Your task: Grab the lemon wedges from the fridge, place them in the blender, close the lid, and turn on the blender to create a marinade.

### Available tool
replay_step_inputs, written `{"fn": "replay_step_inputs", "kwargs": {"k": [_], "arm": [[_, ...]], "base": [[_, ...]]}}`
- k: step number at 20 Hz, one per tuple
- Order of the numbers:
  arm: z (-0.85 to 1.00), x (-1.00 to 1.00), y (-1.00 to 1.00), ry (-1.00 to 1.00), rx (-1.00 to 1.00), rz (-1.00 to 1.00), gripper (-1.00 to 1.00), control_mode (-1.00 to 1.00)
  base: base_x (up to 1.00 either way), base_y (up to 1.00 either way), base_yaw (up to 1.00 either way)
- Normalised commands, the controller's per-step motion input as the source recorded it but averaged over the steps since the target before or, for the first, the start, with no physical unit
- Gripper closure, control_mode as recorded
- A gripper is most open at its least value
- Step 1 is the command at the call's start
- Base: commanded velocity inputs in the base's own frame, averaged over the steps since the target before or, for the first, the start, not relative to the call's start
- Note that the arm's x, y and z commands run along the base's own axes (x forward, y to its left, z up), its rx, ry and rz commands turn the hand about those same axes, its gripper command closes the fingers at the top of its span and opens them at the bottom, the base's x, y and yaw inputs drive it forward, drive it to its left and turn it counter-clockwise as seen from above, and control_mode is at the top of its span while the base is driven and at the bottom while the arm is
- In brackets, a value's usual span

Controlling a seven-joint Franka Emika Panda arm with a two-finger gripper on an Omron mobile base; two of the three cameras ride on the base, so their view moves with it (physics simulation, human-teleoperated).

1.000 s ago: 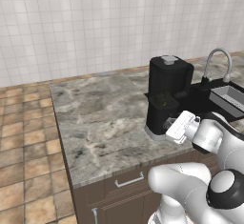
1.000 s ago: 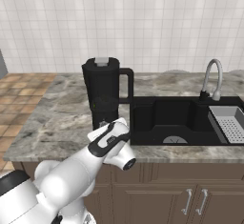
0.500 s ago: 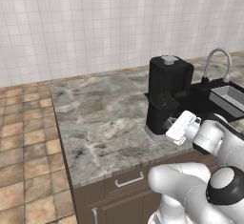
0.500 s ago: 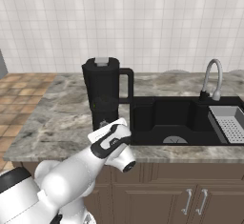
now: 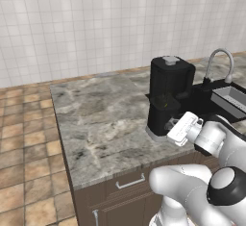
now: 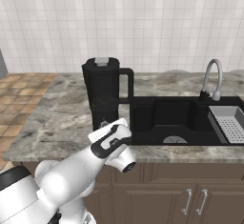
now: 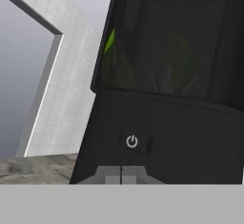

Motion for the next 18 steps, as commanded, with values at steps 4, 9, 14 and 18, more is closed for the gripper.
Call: {"fn": "replay_step_inputs", "kwargs": {"k": [4, 9, 14, 18], "arm": [[0.07, 0.08, 0.03, 0.00, 0.00, -0.04, 1.00, -1.00], [0.22, 0.03, 0.06, 0.00, 0.00, -0.01, 1.00, -1.00], [0.24, 0.05, 0.11, 0.00, 0.00, -0.01, 1.00, -1.00], [0.18, -0.01, 0.07, 0.00, 0.00, -0.02, 1.00, -1.00]], "base": [[0.00, 0.00, 0.00], [0.00, 0.00, 0.00], [0.00, 0.00, 0.00], [0.00, 0.00, 0.00]]}}
